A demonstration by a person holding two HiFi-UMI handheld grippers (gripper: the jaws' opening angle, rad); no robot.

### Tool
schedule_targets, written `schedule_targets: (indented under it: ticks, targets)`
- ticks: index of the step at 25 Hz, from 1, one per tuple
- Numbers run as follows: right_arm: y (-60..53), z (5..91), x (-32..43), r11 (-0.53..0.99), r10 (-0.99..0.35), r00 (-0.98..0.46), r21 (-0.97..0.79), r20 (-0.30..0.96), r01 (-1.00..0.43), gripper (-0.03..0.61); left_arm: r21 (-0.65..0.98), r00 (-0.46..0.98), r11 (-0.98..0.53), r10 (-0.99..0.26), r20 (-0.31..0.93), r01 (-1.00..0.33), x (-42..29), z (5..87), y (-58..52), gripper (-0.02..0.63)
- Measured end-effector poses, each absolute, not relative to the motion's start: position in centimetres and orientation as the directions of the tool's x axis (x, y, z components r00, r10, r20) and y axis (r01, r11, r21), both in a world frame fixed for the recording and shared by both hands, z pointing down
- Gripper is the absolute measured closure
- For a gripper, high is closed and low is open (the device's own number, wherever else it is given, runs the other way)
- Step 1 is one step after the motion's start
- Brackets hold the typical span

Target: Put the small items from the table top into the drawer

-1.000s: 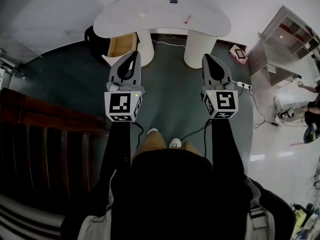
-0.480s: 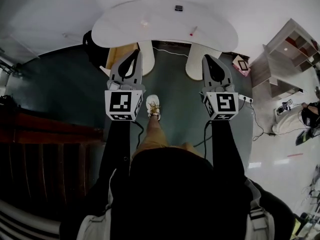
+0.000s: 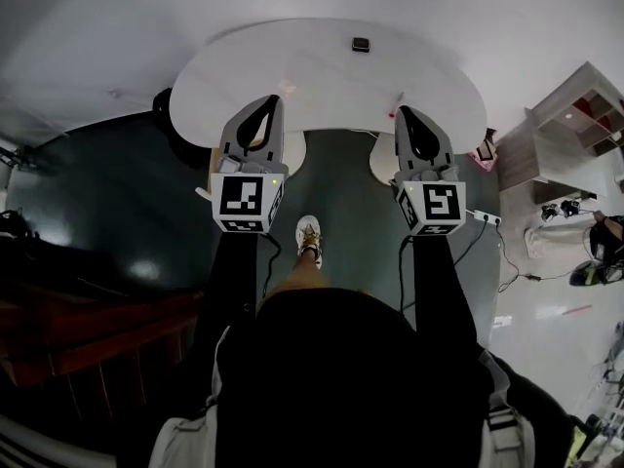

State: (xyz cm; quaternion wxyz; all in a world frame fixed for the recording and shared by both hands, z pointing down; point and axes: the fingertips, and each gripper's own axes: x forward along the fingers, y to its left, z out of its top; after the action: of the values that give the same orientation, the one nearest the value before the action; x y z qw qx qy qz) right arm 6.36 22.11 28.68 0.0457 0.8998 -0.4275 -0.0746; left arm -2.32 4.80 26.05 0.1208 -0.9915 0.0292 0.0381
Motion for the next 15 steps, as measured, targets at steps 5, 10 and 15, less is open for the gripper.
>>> schedule_targets:
  ticks: [5,10,15]
  targets:
    - [16.7,28.2,13.0,-0.655,-0.756,0.648,0.12,-0.095,-0.746,0.551,-0.225,0.998,-0.974,-0.018,-0.064,-0.032,4.3,25.6,-0.7,0.6]
    - [11.4,28.8,19.6,-0.667,-0.745,0.662,0.107,-0.079,-0.738,0.551,-0.231,0.999,-0.973,0.001,-0.044,-0.009,11.2,26.1,-5.7,0.6]
    - [6.9,28.7,22.5,-0.676,-0.736,0.675,0.115,-0.056,-0.728,0.551,-0.23,0.999,-0.973,0.038,-0.018,0.033,14.5,26.7,-9.2,0.6]
